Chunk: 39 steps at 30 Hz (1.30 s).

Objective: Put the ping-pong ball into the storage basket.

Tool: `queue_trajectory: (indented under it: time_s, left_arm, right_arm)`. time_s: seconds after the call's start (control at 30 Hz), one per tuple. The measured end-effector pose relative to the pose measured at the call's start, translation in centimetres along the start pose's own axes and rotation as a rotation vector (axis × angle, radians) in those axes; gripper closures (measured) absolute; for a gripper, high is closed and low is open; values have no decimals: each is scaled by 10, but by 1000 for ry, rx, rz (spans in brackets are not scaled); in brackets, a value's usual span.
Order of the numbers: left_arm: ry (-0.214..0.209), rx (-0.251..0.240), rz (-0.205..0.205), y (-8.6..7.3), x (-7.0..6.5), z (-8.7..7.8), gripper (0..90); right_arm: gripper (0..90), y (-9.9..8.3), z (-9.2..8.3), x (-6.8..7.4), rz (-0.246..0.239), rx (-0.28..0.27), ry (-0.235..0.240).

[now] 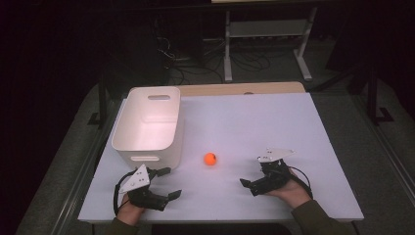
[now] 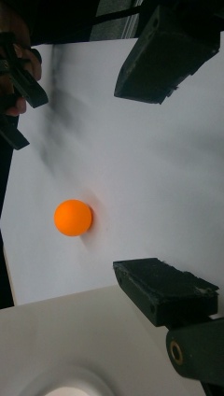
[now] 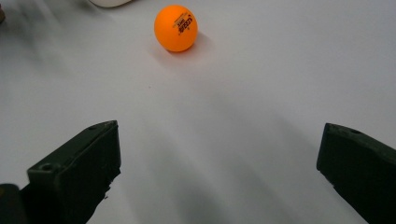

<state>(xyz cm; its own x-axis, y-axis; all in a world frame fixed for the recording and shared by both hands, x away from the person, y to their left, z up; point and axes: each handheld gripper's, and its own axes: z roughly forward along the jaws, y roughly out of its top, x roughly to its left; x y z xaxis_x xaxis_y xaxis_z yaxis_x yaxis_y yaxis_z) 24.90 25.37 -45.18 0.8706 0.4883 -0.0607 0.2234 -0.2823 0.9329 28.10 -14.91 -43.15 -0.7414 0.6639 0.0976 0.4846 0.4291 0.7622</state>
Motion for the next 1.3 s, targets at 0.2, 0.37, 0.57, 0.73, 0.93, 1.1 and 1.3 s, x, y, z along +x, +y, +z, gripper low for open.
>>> queue_trajectory:
  time_s: [0.2,0.37,0.57,0.73,0.93,1.1,1.3]
  left_arm:
    - [1,0,0,0,0,0,138]
    - [0,0,1,0,0,0,138]
    - [1,0,2,0,0,0,138]
    - [1,1,2,0,0,0,138]
    - [1,1,1,0,0,0,138]
    - [1,1,1,0,0,0,138]
    - [0,0,1,0,0,-1,138]
  right_arm:
    - [0,5,4,1,-3,0,12]
    - [0,8,7,1,-2,-1,22]
    - [0,11,12,2,-7,5,29]
    - [0,13,13,2,-4,6,36]
    - [0,16,14,2,-5,5,38]
    - [0,19,17,2,-12,6,39]
    - [0,22,20,3,-18,8,45]
